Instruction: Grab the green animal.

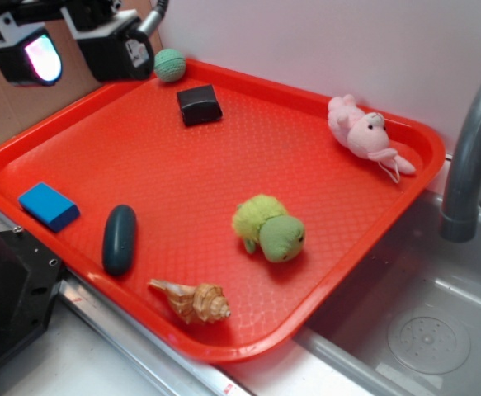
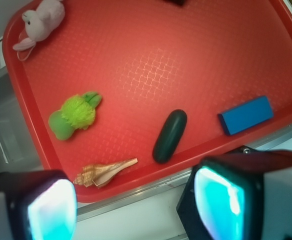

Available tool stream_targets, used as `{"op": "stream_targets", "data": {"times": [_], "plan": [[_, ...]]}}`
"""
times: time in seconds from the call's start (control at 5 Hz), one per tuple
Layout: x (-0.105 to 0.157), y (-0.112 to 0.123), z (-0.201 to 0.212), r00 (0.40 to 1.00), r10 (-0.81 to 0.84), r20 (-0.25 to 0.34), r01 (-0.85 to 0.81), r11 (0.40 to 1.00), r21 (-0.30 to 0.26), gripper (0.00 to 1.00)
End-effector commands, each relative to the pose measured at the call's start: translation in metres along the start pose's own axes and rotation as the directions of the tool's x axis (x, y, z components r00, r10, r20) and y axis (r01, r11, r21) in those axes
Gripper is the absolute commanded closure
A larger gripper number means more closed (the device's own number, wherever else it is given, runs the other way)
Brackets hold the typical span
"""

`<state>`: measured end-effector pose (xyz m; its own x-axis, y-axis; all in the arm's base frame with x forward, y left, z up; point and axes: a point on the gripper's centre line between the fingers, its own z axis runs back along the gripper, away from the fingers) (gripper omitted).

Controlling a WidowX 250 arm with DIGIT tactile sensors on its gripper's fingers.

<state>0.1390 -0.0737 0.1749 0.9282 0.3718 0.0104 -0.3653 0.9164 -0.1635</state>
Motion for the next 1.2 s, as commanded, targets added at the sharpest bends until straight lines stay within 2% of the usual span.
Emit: {"op": "stream_targets", "data": {"times": [0.0,0.2,0.4,0.6,0.8,1.0], "plan": [[0.015,-0.029,-0.051,0.875,0.479,-0.064,-0.479,0.878,0.016,0.00],[0.024,-0.056,-0.084,0.837,0.543,-0.065,-0.535,0.838,0.112,0.00],[0.035,-0.071,-0.110,0.831,0.551,-0.080,-0.538,0.832,0.134,0.00],[0.047,-0.072,-0.119,0.881,0.472,-0.024,-0.467,0.877,0.115,0.00],[0.048,-0.071,-0.132,0.882,0.467,-0.057,-0.458,0.881,0.121,0.00],[0.034,-0.066,-0.156,0.859,0.500,-0.111,-0.491,0.866,0.097,0.00]]}}
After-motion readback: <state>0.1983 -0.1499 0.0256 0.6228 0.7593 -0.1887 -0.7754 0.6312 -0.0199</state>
